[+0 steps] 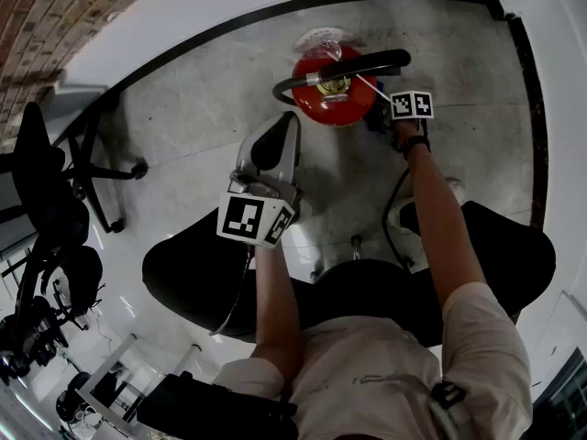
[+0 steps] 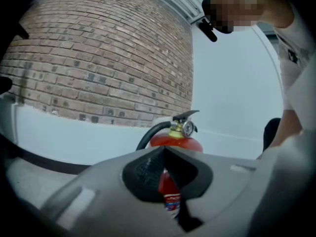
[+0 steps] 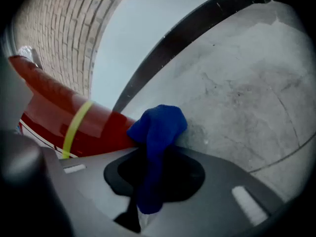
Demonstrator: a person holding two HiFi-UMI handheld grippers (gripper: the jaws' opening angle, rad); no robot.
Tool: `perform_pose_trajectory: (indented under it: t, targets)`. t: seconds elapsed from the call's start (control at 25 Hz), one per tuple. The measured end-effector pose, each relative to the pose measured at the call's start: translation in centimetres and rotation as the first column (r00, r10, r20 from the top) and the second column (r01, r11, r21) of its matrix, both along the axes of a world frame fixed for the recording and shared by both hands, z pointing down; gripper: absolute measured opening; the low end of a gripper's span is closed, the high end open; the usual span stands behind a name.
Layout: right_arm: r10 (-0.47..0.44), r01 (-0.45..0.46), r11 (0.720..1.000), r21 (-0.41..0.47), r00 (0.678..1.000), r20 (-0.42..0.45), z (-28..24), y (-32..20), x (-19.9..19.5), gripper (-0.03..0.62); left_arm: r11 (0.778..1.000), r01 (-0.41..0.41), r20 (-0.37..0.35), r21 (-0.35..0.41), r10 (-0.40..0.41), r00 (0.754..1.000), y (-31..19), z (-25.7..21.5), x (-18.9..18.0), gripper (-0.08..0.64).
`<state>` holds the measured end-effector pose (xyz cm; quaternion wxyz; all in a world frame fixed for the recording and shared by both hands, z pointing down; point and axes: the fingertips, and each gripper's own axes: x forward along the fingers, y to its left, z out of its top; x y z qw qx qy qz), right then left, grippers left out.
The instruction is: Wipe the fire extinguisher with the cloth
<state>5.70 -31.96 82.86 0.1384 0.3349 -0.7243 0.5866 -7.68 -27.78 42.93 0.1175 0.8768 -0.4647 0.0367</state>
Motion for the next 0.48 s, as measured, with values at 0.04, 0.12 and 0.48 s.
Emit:
perform_pose_trajectory:
  t: [0.04, 0.12, 0.48]
  targets:
    - [-0.021, 0.021, 1.0, -0.02, 0.999, -0.026, 0.8, 0.3, 0.1, 0.072, 1.0, -0.001, 0.003, -0.003, 0.001, 1.0, -0.1, 0.2, 0.0, 0.002]
    - [-0.071, 0.069, 0.996, -0.057, 0.997, -0.035, 1.4, 0.2, 0.3, 0.072, 1.0, -0.003, 0.007, -0.004, 0.003, 1.0, -0.2, 0.2, 0.1, 0.002]
    - [-0.317, 0.183, 0.87, 0.459, 0.919, 0.234, -22.3, -11.5, -0.4, 0.072, 0.999, 0.001, -0.009, 0.049, -0.001, 1.0, -2.3, -2.5, -0.3, 0.002]
